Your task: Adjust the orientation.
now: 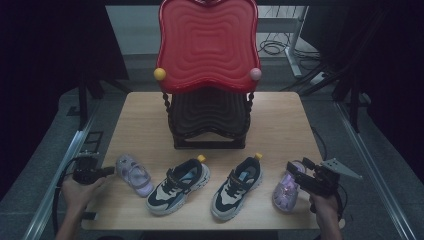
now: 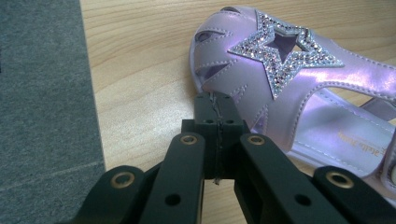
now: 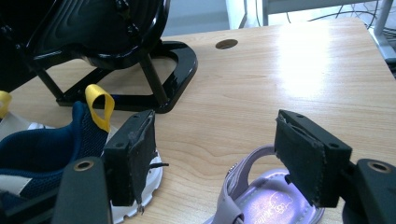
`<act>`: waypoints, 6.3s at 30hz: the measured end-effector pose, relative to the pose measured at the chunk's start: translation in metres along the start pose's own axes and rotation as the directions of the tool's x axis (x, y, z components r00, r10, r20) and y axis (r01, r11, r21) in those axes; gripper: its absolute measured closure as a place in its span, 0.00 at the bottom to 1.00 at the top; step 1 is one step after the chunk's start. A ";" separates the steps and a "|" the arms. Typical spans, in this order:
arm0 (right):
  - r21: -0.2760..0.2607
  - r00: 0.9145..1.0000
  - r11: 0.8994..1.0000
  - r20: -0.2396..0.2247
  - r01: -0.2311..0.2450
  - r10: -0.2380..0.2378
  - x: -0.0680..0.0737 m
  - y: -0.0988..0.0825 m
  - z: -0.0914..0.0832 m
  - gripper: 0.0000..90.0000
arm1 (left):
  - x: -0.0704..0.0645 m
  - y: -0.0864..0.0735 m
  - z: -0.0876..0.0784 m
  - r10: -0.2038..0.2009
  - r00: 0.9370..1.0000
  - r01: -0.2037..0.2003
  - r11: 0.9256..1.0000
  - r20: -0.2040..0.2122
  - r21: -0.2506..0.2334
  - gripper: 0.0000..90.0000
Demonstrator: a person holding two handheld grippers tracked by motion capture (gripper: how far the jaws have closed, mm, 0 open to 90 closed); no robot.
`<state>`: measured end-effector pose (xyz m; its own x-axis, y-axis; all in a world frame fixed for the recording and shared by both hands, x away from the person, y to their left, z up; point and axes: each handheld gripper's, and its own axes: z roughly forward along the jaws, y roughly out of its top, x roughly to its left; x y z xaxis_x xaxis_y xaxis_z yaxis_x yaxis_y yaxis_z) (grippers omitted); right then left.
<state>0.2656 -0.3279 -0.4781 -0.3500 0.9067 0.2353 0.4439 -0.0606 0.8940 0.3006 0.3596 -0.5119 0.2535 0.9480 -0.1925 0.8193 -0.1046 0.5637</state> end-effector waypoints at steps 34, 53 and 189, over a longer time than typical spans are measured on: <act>0.028 1.000 0.999 0.014 0.015 -0.015 0.000 -0.002 0.001 0.33 | -0.013 0.048 0.025 0.109 0.994 -0.109 0.991 0.014 0.082 1.00; 0.051 1.000 0.999 0.007 0.014 -0.014 0.005 -0.002 0.005 0.33 | -0.016 0.061 0.032 0.149 0.988 -0.150 0.988 0.042 0.029 0.89; 0.355 0.918 0.848 -0.129 0.395 -0.374 0.052 -0.064 -0.009 1.00 | -0.101 -0.015 -0.054 0.164 0.957 -0.090 0.951 0.237 -0.296 0.45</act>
<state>0.2110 -0.2807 -0.5199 -0.5939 0.8016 -0.0689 0.5306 0.4547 0.7153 0.2349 0.2814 -0.4578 0.4993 0.8191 -0.2823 0.6042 -0.0956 0.7911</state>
